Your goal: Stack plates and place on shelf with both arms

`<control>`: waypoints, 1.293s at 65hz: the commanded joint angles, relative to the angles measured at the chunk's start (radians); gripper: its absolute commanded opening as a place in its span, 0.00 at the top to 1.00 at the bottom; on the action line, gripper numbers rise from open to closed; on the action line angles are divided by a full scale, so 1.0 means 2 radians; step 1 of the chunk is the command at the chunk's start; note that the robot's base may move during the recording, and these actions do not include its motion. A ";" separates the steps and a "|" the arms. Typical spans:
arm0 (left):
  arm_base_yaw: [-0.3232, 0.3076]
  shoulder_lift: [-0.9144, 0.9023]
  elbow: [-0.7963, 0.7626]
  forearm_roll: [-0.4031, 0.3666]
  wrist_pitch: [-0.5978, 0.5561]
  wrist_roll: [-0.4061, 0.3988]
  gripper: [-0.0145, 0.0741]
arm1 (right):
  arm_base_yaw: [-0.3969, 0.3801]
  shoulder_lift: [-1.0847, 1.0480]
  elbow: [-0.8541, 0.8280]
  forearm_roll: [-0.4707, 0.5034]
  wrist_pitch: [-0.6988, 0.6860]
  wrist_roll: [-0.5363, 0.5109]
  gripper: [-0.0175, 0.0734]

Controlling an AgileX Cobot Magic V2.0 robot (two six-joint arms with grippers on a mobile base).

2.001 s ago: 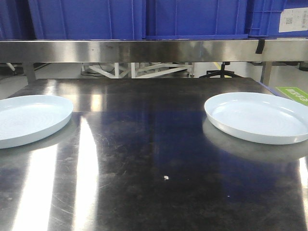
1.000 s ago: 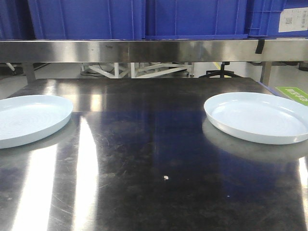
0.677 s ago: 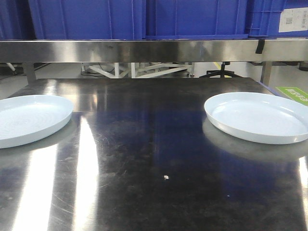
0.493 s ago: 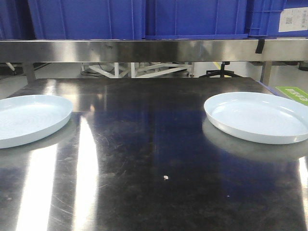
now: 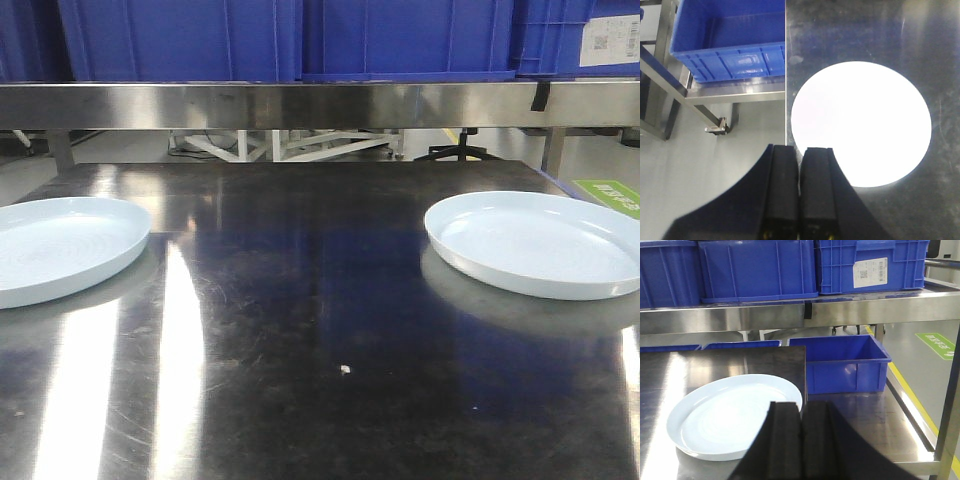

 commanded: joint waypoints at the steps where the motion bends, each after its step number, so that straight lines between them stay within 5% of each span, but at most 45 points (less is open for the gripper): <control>1: -0.004 -0.001 -0.012 0.004 -0.028 -0.002 0.74 | -0.002 -0.010 0.000 -0.002 -0.048 -0.002 0.78; 44: -0.004 -0.001 -0.014 0.000 -0.089 -0.002 0.74 | -0.002 -0.010 0.000 -0.002 -0.048 -0.002 0.78; 60: -0.004 -0.001 -0.014 -0.001 -0.094 -0.002 0.74 | -0.002 -0.009 -0.017 -0.002 -0.155 -0.002 0.78; 73: -0.004 -0.001 -0.014 -0.004 -0.090 -0.002 0.74 | -0.002 0.080 -0.146 0.022 0.048 0.009 0.78; 84: -0.004 -0.001 -0.014 -0.013 -0.088 -0.002 0.74 | 0.003 0.244 -0.245 0.022 0.075 0.009 0.78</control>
